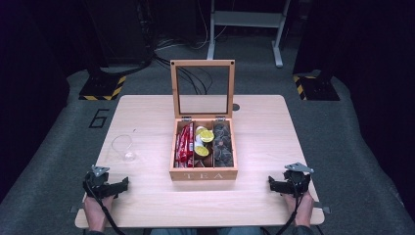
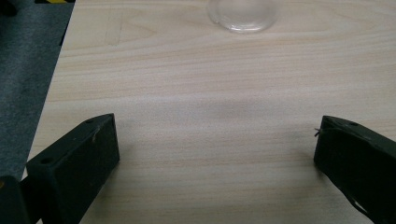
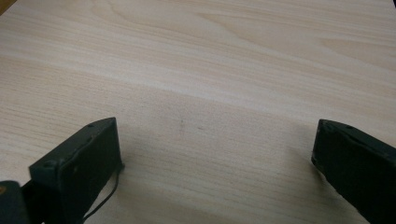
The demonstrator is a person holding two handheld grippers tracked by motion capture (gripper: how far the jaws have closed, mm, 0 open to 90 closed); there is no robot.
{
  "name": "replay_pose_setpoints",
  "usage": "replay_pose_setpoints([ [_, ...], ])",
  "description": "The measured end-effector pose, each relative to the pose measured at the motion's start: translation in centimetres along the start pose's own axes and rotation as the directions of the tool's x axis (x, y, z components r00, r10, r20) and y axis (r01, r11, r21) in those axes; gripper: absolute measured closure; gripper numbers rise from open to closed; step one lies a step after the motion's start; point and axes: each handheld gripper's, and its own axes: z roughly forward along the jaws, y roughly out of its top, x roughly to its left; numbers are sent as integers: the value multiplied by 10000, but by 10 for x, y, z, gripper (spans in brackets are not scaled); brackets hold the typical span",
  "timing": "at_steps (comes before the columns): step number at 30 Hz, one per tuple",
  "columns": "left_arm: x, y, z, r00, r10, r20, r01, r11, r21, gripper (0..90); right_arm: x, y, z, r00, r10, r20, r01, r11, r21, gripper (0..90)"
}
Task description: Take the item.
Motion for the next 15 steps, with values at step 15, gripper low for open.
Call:
replay_pose_setpoints([
  [15, -2, 0, -1, 9997, 250, 62, -250, 9997, 15, 1, 0, 0, 0, 9999, 39, -99, -39, 10000, -31, 33],
])
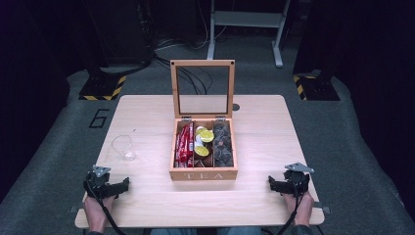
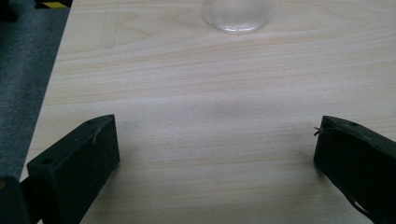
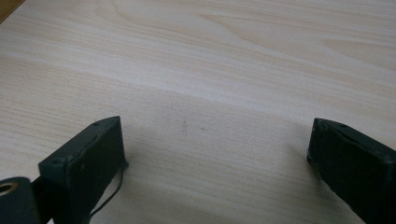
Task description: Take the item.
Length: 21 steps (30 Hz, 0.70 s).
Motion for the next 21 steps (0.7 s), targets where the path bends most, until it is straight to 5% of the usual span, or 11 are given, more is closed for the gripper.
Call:
replay_pose_setpoints([
  [10, -5, 4, -6, 9994, -34, 334, 33, 10000, 25, 2, -1, 0, 0, 9998, -75, -196, 75, 10000, -19, 46],
  [21, -24, 35, -31, 9953, 459, 850, -411, 9975, -573, 2, -1, 0, 1, 9997, -142, -186, 142, 9999, -25, 45],
])
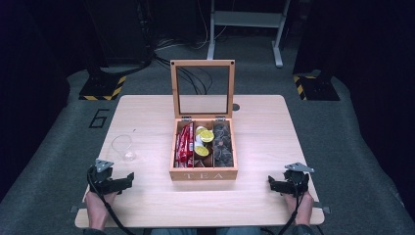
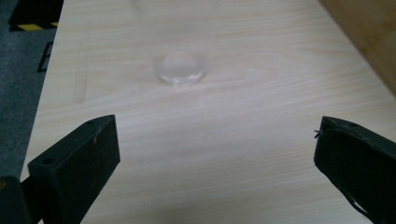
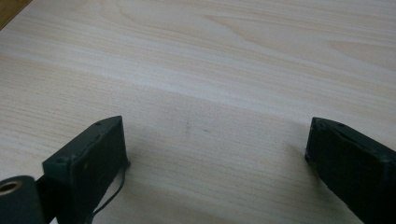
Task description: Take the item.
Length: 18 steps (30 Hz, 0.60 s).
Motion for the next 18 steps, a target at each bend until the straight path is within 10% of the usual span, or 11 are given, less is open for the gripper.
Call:
replay_pose_setpoints([
  [18, -53, 58, -10, 9907, 1106, 788, -1095, 9938, -191, 2, 0, -2, -1, 9998, 200, 9, -200, 9997, 111, 0],
])
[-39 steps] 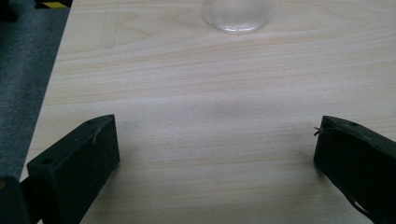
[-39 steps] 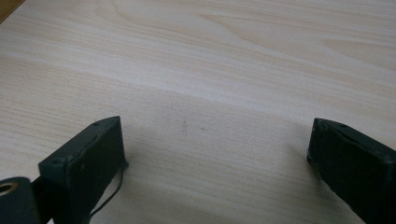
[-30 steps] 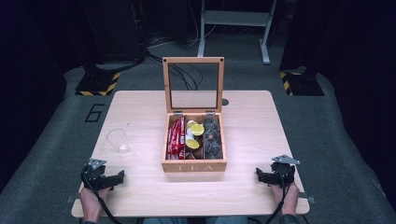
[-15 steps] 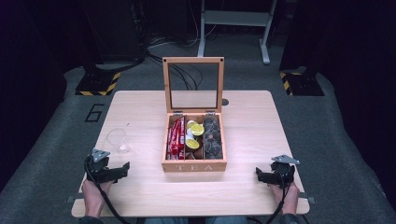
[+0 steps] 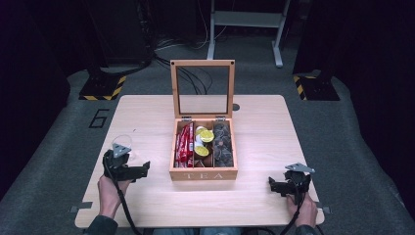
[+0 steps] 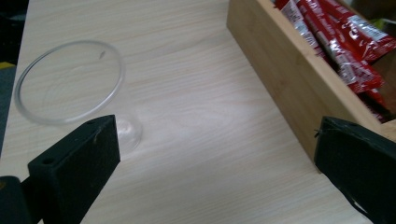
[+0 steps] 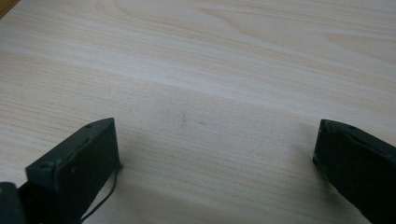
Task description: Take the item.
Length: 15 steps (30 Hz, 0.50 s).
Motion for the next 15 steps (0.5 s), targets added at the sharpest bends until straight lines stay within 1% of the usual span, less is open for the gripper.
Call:
replay_pose_setpoints([
  [3, -10, 9, 3, 9997, 242, 52, -242, 9997, -7, 2, 0, 0, 0, 10000, -9, -10, 9, 10000, 6, 0],
  [5, -16, 15, 5, 9990, 394, 230, -394, 9992, 24, 2, 0, 0, 0, 10000, -63, -4, 63, 10000, 19, 0],
  [6, -19, 17, 6, 9986, 469, 250, -470, 9989, 18, 2, -1, 1, 1, 9999, -140, 15, 140, 9999, 29, 0],
  [8, -26, 23, 7, 9975, 644, 284, -645, 9979, 21, 2, -1, 1, 1, 9999, -130, -28, 130, 9999, 25, 0],
  [9, -30, 27, 8, 9959, 841, 333, -845, 9964, 85, 2, -1, 1, 1, 9999, -151, -19, 151, 9999, 33, 0],
  [10, -33, 29, 9, 9960, 839, 318, -841, 9965, 44, 2, -1, 1, 1, 9999, -106, 2, 106, 9999, 41, 0],
  [15, -50, 43, 18, 9916, 1180, 532, -1188, 9929, 103, 1, 0, 1, 1, 9999, -111, -2, 111, 9999, 39, 0],
])
